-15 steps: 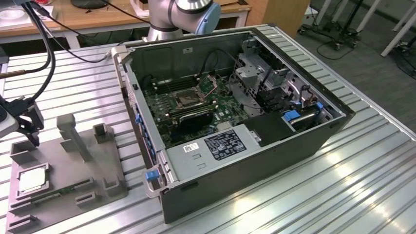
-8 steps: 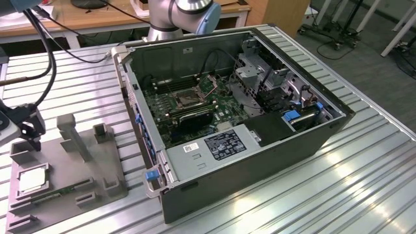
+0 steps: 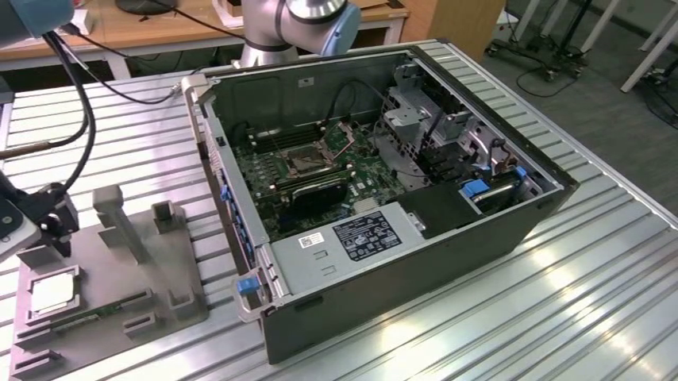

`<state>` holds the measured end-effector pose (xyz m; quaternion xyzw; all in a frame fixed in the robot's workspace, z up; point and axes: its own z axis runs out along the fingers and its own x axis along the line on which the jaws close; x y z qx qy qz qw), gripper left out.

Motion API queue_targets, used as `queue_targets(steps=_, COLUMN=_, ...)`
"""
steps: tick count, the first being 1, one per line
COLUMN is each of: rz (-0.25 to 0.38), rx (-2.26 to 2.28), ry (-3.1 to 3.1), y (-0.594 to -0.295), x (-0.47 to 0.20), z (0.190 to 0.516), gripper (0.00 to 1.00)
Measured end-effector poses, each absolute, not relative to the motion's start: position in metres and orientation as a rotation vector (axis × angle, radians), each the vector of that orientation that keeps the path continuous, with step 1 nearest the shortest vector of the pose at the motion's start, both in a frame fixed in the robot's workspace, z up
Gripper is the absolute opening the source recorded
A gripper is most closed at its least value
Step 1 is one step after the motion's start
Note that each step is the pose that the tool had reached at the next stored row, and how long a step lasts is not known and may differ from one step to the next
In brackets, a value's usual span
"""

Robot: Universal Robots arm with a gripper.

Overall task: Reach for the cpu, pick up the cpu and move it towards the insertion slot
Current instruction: 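Pick up the cpu and move it towards the insertion slot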

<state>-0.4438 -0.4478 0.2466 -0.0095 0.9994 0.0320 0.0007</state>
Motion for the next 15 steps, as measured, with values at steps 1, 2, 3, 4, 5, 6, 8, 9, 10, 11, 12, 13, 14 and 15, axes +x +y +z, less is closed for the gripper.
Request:
queue_targets(steps=1, rz=0.101, rx=-0.03, ry=3.138, y=-0.449, x=-0.444, z=0.245, gripper=0.77)
queue_targets(steps=2, rz=0.101, rx=-0.03, ry=3.138, y=-0.449, x=-0.444, z=0.243, gripper=0.77)
queue_targets(steps=3, rz=0.101, rx=-0.03, ry=3.139, y=-0.45, x=-0.444, z=0.241, gripper=0.77)
queue_targets(steps=4, rz=0.101, rx=-0.03, ry=3.139, y=-0.45, x=-0.444, z=0.24, gripper=0.77)
queue_targets(steps=5, rz=0.101, rx=-0.03, ry=3.139, y=-0.45, x=-0.444, z=0.238, gripper=0.77)
queue_targets(steps=6, rz=0.101, rx=-0.029, ry=3.138, y=-0.451, x=-0.444, z=0.236, gripper=0.77)
queue_targets(steps=8, rz=0.101, rx=-0.029, ry=3.139, y=-0.451, x=-0.444, z=0.232, gripper=0.77)
queue_targets(steps=9, rz=0.101, rx=-0.028, ry=3.138, y=-0.451, x=-0.444, z=0.23, gripper=0.77)
queue_targets(steps=10, rz=0.101, rx=-0.028, ry=3.139, y=-0.452, x=-0.444, z=0.229, gripper=0.77)
queue_targets(steps=11, rz=0.101, rx=-0.027, ry=3.139, y=-0.452, x=-0.444, z=0.227, gripper=0.77)
queue_targets(steps=12, rz=0.101, rx=-0.027, ry=3.139, y=-0.453, x=-0.444, z=0.225, gripper=0.77)
queue_targets(steps=13, rz=0.101, rx=-0.025, ry=3.139, y=-0.454, x=-0.444, z=0.223, gripper=0.77)
queue_targets(steps=14, rz=0.101, rx=-0.02, ry=3.139, y=-0.454, x=-0.444, z=0.221, gripper=0.77)
queue_targets(steps=15, rz=0.101, rx=-0.016, ry=3.138, y=-0.455, x=-0.444, z=0.22, gripper=0.77)
